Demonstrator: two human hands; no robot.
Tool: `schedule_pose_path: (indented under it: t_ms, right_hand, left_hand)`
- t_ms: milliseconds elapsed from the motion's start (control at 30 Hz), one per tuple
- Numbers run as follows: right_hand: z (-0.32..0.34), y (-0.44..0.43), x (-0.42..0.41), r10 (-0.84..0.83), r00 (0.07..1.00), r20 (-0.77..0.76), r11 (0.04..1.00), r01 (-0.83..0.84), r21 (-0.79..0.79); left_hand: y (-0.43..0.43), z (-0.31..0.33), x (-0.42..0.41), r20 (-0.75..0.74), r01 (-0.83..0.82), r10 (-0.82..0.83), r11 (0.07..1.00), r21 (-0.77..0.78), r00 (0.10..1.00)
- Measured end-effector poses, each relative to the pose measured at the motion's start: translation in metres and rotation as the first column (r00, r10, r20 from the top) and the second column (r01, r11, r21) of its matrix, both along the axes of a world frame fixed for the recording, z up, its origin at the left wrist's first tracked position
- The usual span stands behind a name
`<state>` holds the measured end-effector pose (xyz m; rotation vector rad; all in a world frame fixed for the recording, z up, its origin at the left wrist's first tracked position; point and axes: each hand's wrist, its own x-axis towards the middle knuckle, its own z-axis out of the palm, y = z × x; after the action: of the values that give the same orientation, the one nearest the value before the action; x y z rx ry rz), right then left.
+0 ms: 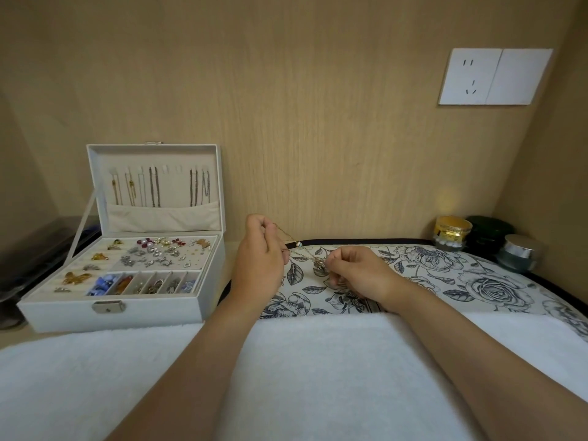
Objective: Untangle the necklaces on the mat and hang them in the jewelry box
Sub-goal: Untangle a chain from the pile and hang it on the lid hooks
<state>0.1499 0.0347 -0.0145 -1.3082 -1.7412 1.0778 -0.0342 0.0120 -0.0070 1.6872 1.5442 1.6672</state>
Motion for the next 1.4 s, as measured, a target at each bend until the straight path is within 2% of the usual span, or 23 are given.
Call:
schedule_pose_path:
  t_ms: [67,133,200,233,300,367,500,567,667,767,800,833,867,900,933,967,1033,1200,1267,1333,1400]
  right_hand:
    - [-0.002,0.002,0.001,-0.040,0.999,0.020,0.999,0.040,0.006]
    - [-0.006,0.005,0.002,-0.049,0.996,0.074,0.998,0.045,0.046]
    - [-0.008,0.005,0.004,-0.015,0.991,0.135,0.995,0.001,0.102]
    - [-0.008,0.004,0.005,0.019,0.985,0.173,0.989,-0.044,0.141]
    - [-0.006,0.002,0.007,0.090,0.965,0.246,0.970,-0.141,0.196]
    - [-0.004,0.001,0.008,0.128,0.948,0.292,0.965,-0.187,0.185]
    - [-0.004,0.006,0.009,0.086,0.957,0.278,0.977,-0.136,0.167]
    - [-0.003,0.005,0.009,0.080,0.946,0.316,0.984,-0.125,0.127]
    - [0.001,-0.002,0.009,0.158,0.926,0.342,0.980,-0.190,0.062]
    - [0.003,-0.006,0.006,0.172,0.932,0.320,0.974,-0.210,0.089]
    - [0.003,-0.006,0.005,0.161,0.940,0.301,0.975,-0.199,0.102]
    - [0.003,-0.007,0.004,0.149,0.947,0.284,0.976,-0.188,0.113]
    - [0.003,-0.006,0.004,0.140,0.950,0.279,0.976,-0.179,0.120]
    - [0.003,-0.006,0.005,0.139,0.948,0.285,0.976,-0.180,0.123]
    - [0.003,-0.006,0.006,0.142,0.944,0.298,0.975,-0.185,0.121]
    - [0.003,-0.006,0.007,0.146,0.939,0.313,0.975,-0.191,0.118]
    - [0.001,-0.006,0.007,0.149,0.929,0.339,0.973,-0.199,0.118]
    - [0.000,-0.006,0.005,0.122,0.918,0.377,0.969,-0.192,0.154]
    - [0.000,-0.006,0.004,0.126,0.919,0.374,0.965,-0.200,0.168]
    - [-0.001,-0.005,0.004,0.123,0.916,0.381,0.963,-0.203,0.177]
    - [0.000,-0.005,0.005,0.107,0.909,0.403,0.966,-0.190,0.173]
  left_hand:
    - [-0.001,-0.001,-0.001,-0.030,-0.041,0.041,0.999,-0.004,0.999]
    - [-0.001,-0.002,-0.003,-0.135,-0.098,0.101,0.995,0.028,0.986]
    - [-0.003,-0.003,-0.004,-0.268,-0.147,0.153,0.988,0.044,0.951]
    - [-0.003,-0.003,-0.003,-0.287,-0.148,0.153,0.988,0.037,0.946]
    - [-0.003,-0.002,-0.001,-0.190,-0.074,0.072,0.997,-0.003,0.979]
    - [-0.002,-0.001,0.003,0.028,0.044,-0.042,0.997,-0.069,0.999]
    - [0.000,0.002,0.007,0.317,0.200,-0.154,0.973,-0.117,0.936]
    - [-0.003,0.004,0.007,0.383,0.239,-0.176,0.963,-0.125,0.907]
    - [-0.005,0.007,0.005,0.415,0.294,-0.212,0.945,-0.144,0.885]
    - [-0.004,0.005,0.002,0.456,0.351,-0.248,0.923,-0.156,0.855]
    - [-0.004,0.004,0.000,0.433,0.343,-0.241,0.923,-0.175,0.869]
    - [-0.004,0.002,-0.002,0.342,0.298,-0.216,0.931,-0.209,0.914]
    - [-0.004,0.000,-0.006,0.165,0.218,-0.181,0.944,-0.246,0.970]
    - [-0.004,-0.002,-0.010,-0.068,0.114,-0.137,0.956,-0.270,0.988]
    - [-0.004,-0.004,-0.014,-0.287,0.015,-0.097,0.961,-0.277,0.953]
    - [-0.004,-0.006,-0.017,-0.446,-0.058,-0.079,0.957,-0.285,0.892]
    - [-0.004,-0.008,-0.018,-0.595,-0.107,-0.123,0.936,-0.336,0.794]
    - [0.001,-0.017,-0.007,-0.675,0.000,-0.263,0.932,-0.364,0.689]
    - [0.001,-0.021,0.003,-0.603,0.093,-0.322,0.921,-0.379,0.730]
    - [0.001,-0.024,0.009,-0.441,0.193,-0.364,0.902,-0.386,0.820]
    - [0.000,-0.022,0.011,-0.320,0.226,-0.359,0.895,-0.385,0.877]
